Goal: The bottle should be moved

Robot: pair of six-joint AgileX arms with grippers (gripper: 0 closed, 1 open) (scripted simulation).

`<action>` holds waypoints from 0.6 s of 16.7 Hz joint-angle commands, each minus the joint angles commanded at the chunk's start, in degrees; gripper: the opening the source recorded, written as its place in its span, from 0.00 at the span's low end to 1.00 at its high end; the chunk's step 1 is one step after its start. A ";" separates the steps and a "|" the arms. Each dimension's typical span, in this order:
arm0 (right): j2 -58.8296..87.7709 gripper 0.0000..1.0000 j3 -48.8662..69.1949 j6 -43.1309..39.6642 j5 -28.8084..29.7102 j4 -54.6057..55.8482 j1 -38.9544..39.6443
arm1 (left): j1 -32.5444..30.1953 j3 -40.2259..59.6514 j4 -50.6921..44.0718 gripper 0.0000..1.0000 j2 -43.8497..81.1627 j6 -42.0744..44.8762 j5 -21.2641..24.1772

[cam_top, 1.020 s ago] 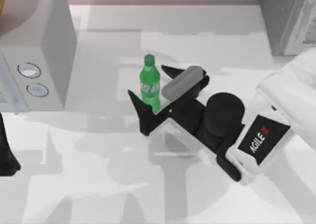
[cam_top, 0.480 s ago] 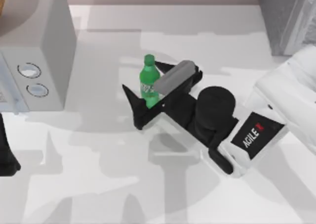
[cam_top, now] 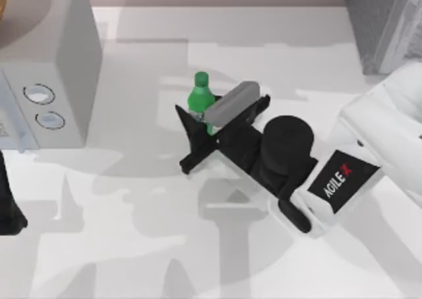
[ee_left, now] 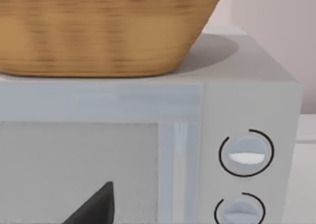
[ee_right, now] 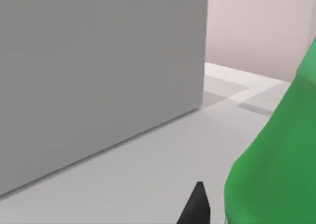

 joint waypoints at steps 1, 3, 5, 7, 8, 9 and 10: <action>0.00 0.17 0.00 0.00 0.00 0.00 0.00 | 0.00 0.00 0.00 1.00 0.00 0.00 0.00; 0.00 0.02 0.00 0.00 0.00 0.00 0.00 | 0.00 0.00 0.00 1.00 0.00 0.00 0.00; 0.00 0.00 0.00 0.00 0.00 0.00 0.00 | 0.00 0.00 0.00 1.00 0.00 0.00 0.00; 0.00 0.00 0.00 0.00 0.00 0.00 0.00 | 0.00 0.00 0.00 1.00 0.00 0.00 0.00; 0.00 0.00 0.00 0.00 0.00 0.00 0.00 | 0.00 0.00 0.00 1.00 0.00 0.00 0.00; 0.00 0.00 0.00 0.00 0.00 0.00 0.00 | 0.00 0.00 0.00 1.00 0.00 0.00 0.00; 0.00 0.00 0.00 0.00 0.00 0.00 0.00 | 0.00 0.00 0.00 1.00 0.00 0.00 0.00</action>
